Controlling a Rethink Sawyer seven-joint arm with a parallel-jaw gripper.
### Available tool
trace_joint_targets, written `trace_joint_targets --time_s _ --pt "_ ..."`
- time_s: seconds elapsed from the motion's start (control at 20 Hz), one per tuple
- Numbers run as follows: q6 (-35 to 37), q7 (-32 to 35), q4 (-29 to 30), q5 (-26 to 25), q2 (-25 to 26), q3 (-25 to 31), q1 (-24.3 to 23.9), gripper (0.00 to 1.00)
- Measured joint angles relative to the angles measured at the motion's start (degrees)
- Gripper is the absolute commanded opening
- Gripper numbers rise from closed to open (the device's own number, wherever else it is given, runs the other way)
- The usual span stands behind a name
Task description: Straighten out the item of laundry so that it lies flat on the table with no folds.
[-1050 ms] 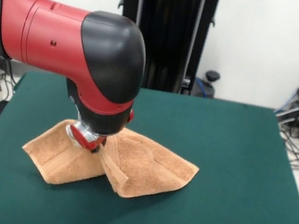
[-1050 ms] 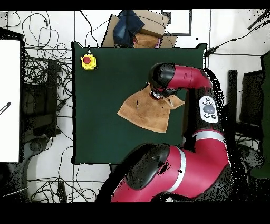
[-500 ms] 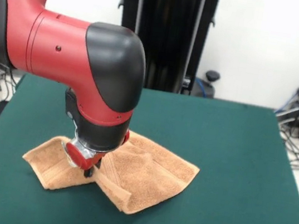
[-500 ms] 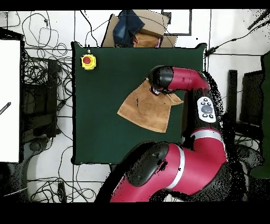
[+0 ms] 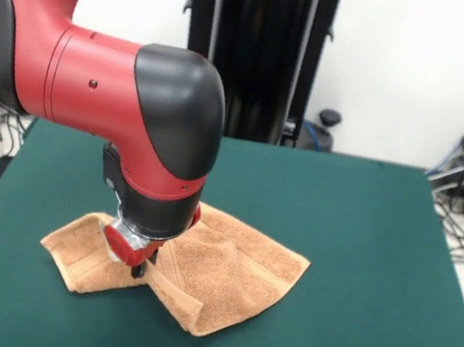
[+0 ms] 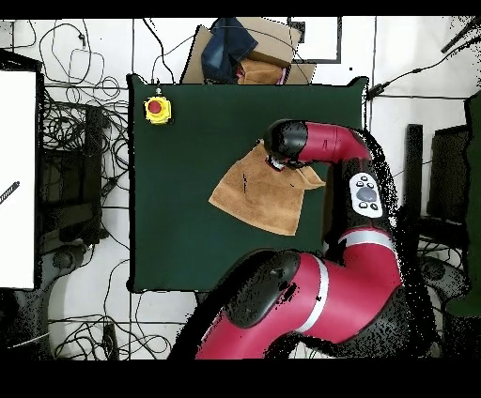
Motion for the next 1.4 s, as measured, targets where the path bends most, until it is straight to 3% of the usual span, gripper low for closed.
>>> trace_joint_targets --time_s 0.85,1.4 --pt "-3.67 0.00 0.22 6.81 1.11 0.52 -1.18 0.00" --pt "-15.44 0.00 6.36 8.59 1.36 6.64 -7.69 0.00"
